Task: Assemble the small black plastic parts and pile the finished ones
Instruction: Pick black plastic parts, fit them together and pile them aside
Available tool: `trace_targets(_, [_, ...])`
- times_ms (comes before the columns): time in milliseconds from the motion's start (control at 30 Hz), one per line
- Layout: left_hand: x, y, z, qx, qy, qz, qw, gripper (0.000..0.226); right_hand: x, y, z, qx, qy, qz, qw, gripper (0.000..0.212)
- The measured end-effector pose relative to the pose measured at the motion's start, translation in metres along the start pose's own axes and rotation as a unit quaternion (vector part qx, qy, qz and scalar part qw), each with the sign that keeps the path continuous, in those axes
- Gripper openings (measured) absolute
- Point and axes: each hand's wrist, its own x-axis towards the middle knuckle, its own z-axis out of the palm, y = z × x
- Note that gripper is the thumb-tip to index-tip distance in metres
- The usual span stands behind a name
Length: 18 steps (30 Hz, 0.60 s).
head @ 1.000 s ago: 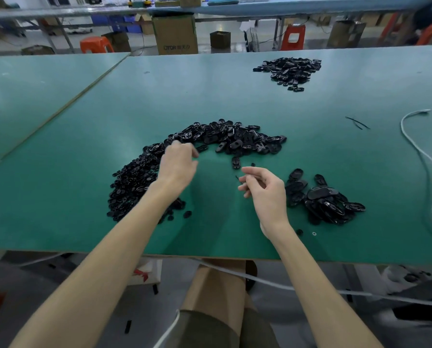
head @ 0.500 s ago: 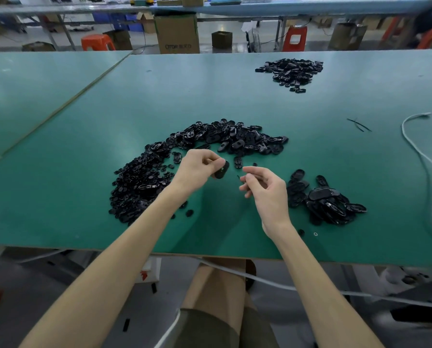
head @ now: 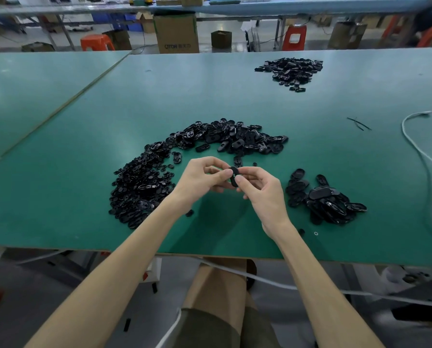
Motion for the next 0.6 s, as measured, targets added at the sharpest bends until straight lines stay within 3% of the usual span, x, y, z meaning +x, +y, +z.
trace_targets(133, [0.004,0.001,-0.002,0.066,0.012,0.008,0.998,0.012,0.000,0.001,0.001,0.000,0.004,-0.001,1.000,0.009])
trace_targets(233, [0.010,0.003,-0.016,0.174,0.075,0.023,0.982,0.007,-0.001,0.001,0.001,0.018,0.020,0.002,1.000,0.010])
trace_targets(300, [0.015,0.004,-0.033,0.283,0.127,0.010,0.951,0.007,0.000,0.001,0.000,0.020,0.023,0.003,1.000,0.010])
trace_targets(433, [0.018,-0.002,-0.068,0.509,0.166,-0.072,0.841,0.009,0.000,0.001,0.001,0.018,0.020,0.007,1.000,0.010])
trace_targets(500, [0.017,-0.006,-0.077,0.542,0.156,-0.107,0.819,0.011,0.000,0.001,0.001,0.015,0.020,0.008,1.000,0.009])
trace_targets(600, [0.015,-0.011,-0.082,0.541,0.148,-0.116,0.820,0.011,0.000,0.002,0.000,0.011,0.019,0.006,1.000,0.009])
